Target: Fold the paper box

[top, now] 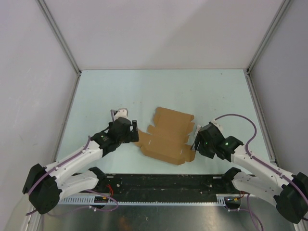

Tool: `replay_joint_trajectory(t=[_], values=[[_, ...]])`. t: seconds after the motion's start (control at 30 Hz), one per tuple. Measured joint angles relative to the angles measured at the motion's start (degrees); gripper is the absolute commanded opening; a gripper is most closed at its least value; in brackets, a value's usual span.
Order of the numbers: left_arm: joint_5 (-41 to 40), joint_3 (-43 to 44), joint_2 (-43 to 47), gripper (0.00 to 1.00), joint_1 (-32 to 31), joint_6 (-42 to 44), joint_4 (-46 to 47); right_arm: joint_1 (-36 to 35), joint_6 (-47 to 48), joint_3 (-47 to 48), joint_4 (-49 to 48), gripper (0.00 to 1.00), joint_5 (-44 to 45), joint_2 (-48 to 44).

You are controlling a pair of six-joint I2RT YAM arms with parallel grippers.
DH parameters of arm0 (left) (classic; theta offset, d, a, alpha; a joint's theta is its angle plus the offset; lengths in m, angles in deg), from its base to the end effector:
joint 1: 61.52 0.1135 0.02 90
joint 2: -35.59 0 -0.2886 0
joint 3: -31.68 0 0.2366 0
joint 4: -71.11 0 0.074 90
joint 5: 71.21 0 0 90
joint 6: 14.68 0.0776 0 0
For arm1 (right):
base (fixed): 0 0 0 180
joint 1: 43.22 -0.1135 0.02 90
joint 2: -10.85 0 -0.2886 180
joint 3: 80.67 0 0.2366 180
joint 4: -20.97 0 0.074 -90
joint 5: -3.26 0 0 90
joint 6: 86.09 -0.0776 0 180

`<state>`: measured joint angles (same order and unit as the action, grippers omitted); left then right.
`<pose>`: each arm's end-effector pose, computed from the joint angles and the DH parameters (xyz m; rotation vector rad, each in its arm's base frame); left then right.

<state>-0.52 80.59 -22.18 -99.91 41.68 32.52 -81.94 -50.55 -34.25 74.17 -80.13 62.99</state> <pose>0.1722 -0.1037 0.2127 -0.0580 2.3489 -0.2142 0.1275 0.0908 0.1884 0.4057 2.6235 0.4309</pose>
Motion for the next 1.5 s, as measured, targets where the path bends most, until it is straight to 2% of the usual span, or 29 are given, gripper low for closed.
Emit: replay_joint_trajectory(t=[0.47, 0.73, 1.23, 1.5], values=[[1.3, -3.0, 3.9, 0.89, -0.1, -0.1, 0.7, -0.5, 0.0, 0.0, -1.1, 0.63, -0.2, 1.1], [2.1, -4.5, 3.0, 0.88, -0.1, -0.6, 2.1, -0.6, 0.0, 0.0, -1.1, 0.57, -0.4, 1.1], [4.8, -5.6, 0.6, 0.83, -0.5, -0.4, 7.6, -0.6, 0.1, 0.0, -1.1, 0.59, -1.2, 0.5], [8.3, -7.5, 9.1, 0.80, -2.1, -1.5, 8.0, -1.9, -0.5, 0.0, 1.0, 0.63, -3.7, -5.5]])
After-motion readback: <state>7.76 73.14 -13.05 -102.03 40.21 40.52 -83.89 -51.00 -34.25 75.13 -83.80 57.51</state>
